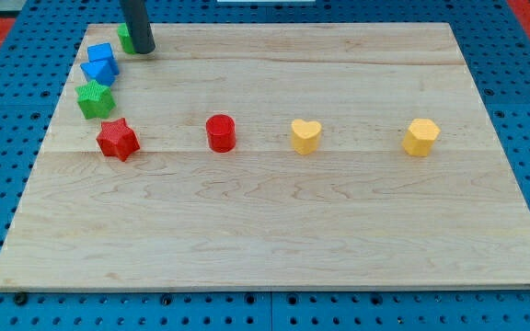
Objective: Slide blue triangle and blue cube a bit left
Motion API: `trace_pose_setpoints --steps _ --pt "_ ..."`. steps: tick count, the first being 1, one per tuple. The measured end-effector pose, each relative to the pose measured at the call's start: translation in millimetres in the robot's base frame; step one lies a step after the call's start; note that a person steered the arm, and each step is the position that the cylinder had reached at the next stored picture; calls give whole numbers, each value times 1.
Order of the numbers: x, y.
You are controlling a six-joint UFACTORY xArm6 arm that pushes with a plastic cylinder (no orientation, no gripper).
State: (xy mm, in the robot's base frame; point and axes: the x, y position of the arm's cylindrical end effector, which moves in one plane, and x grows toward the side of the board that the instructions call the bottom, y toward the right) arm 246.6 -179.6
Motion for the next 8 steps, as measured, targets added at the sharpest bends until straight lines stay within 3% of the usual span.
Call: trace_pose_setpoints --steps 1,4,5,6,8 --pt "-32 17" --pt "-26 -34" --pt "16 -9" --pt "61 -20" --pt "71 -30"
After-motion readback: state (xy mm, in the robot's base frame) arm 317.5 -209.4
